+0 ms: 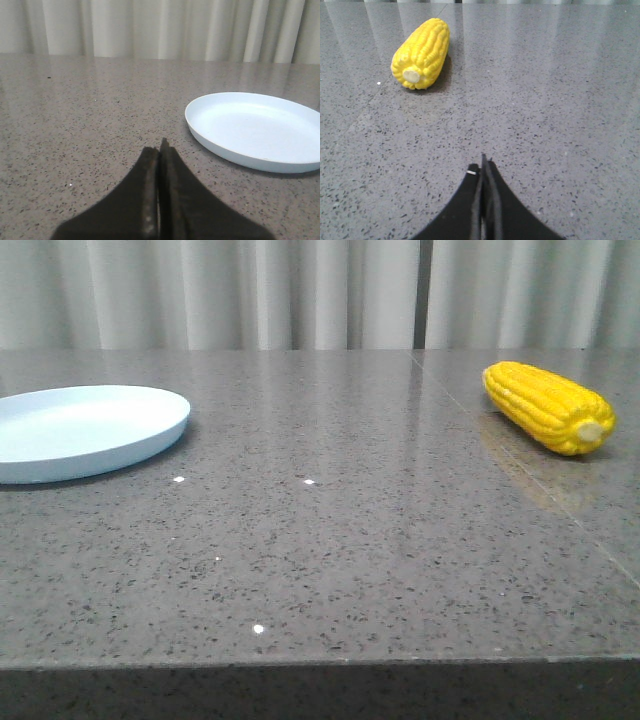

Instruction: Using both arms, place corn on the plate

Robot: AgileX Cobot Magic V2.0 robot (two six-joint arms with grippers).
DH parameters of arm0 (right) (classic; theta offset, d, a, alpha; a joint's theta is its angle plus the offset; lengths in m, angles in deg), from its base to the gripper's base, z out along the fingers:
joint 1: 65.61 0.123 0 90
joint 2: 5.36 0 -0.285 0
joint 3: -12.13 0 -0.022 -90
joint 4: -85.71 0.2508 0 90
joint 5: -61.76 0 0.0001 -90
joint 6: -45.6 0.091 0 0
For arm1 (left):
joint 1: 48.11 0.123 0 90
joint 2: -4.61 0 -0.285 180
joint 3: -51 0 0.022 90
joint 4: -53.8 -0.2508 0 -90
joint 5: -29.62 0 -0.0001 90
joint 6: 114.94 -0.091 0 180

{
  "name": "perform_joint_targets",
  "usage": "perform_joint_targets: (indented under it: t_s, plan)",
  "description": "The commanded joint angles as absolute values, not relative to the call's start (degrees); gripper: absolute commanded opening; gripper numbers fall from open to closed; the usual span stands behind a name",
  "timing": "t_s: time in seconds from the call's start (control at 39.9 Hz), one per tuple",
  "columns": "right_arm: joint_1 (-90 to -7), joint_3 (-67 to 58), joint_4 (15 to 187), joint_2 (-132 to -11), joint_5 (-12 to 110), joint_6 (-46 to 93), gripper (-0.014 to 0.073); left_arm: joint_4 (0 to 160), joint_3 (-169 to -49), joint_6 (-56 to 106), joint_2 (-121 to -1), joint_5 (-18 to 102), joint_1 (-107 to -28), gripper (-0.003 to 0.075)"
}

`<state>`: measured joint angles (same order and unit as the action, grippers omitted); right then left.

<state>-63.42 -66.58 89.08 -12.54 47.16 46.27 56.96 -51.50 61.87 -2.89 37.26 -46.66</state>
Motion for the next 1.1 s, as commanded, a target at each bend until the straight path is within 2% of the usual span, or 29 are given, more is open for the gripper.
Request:
perform_joint_targets:
  t_s: [0.0,0.15,0.33,0.43,0.63,0.8,0.95,1.0,1.08]
  plan:
    - [-63.8,-66.3,89.1,-11.6,51.8,45.6,-0.0061,57.6,-51.3,62.1,-1.7,32.2,-46.6,-0.002]
    - [-63.8,-66.3,89.4,-11.6,54.3,45.6,-0.0061,56.5,-51.3,62.1,-1.7,29.9,-46.5,-0.002]
    - [-63.8,-63.3,89.6,-11.6,58.4,45.6,-0.0061,56.5,-53.4,62.1,-1.7,21.7,-46.5,-0.002]
    - [-63.8,-57.3,89.6,-11.6,53.5,45.6,-0.0061,55.4,-58.4,62.1,-2.1,23.6,-46.5,-0.002]
    - [-63.8,-42.1,89.5,-17.4,42.7,45.6,-0.006,49.0,-71.4,62.1,-8.9,35.9,-46.5,-0.002]
    - [-63.8,-34.4,89.5,-28.2,41.3,45.6,-0.006,49.0,-76.6,62.1,-17.2,37.1,-46.5,-0.002]
    - [-63.8,-33.4,89.6,-32.6,42.0,45.6,-0.0059,49.0,-76.9,62.1,-19.1,36.7,-46.5,-0.002]
    - [-63.8,-33.4,89.6,-32.7,42.3,45.6,-0.0043,49.0,-76.9,62.1,-19.1,36.7,-46.5,-0.002]
    - [-63.8,-33.4,89.6,-32.5,42.7,45.6,0.0032,49.6,-76.9,62.1,-19.1,36.4,-46.5,-0.0014]
